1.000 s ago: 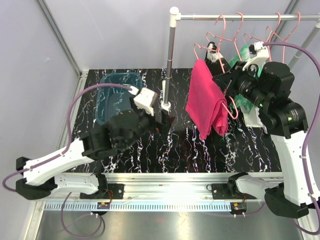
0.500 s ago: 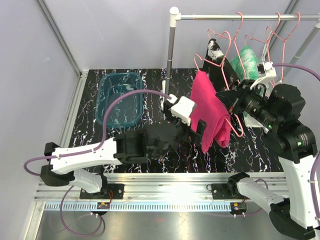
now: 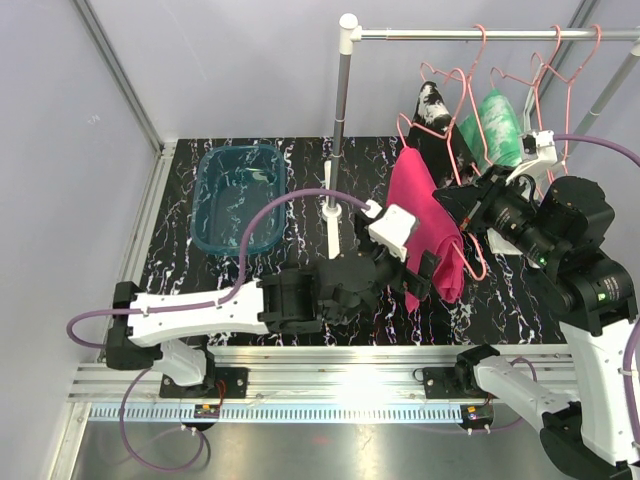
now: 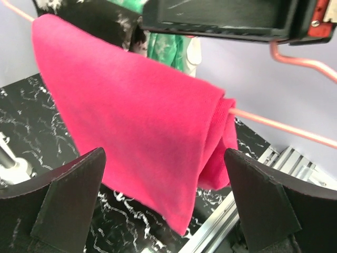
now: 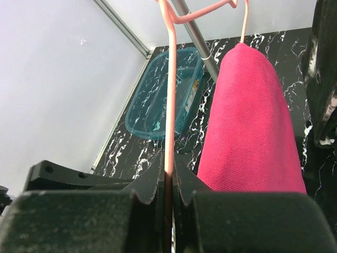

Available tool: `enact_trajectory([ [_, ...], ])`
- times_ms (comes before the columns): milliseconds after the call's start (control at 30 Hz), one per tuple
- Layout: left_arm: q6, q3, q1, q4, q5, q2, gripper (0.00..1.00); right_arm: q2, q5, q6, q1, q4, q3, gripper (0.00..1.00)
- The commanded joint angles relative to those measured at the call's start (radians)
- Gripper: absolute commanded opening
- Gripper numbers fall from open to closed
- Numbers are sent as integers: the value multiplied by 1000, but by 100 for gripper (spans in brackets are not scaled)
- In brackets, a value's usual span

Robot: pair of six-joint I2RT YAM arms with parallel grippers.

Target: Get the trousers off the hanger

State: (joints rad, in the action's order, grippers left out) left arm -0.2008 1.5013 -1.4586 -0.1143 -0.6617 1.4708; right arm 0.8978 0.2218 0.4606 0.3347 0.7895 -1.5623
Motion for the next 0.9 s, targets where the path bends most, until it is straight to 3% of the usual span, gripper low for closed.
enact_trajectory([
  [0, 21, 36, -8, 111, -7, 49, 99, -23, -1, 21, 4, -211, -28, 0],
  [267, 64, 111, -6, 137, -70, 146, 89, -36, 13, 26, 4, -210, -24, 0],
  [367, 74, 125, -5, 137, -98, 167, 80, -40, 14, 23, 4, -205, -28, 0],
  [400, 81, 122, -3, 139, -99, 169, 72, -42, 14, 20, 4, -203, -30, 0],
  [567, 103, 99, 3, 157, -110, 155, 65, -42, 13, 13, 6, -196, -25, 0],
  [667, 110, 94, 9, 168, -130, 157, 64, -45, 34, 29, 6, -214, -18, 0],
  [767, 113, 100, 17, 186, -142, 166, 74, -45, 47, 46, 4, -228, -15, 0],
  [867, 130, 125, 18, 215, -150, 184, 73, -42, 51, 47, 4, -231, -7, 0],
])
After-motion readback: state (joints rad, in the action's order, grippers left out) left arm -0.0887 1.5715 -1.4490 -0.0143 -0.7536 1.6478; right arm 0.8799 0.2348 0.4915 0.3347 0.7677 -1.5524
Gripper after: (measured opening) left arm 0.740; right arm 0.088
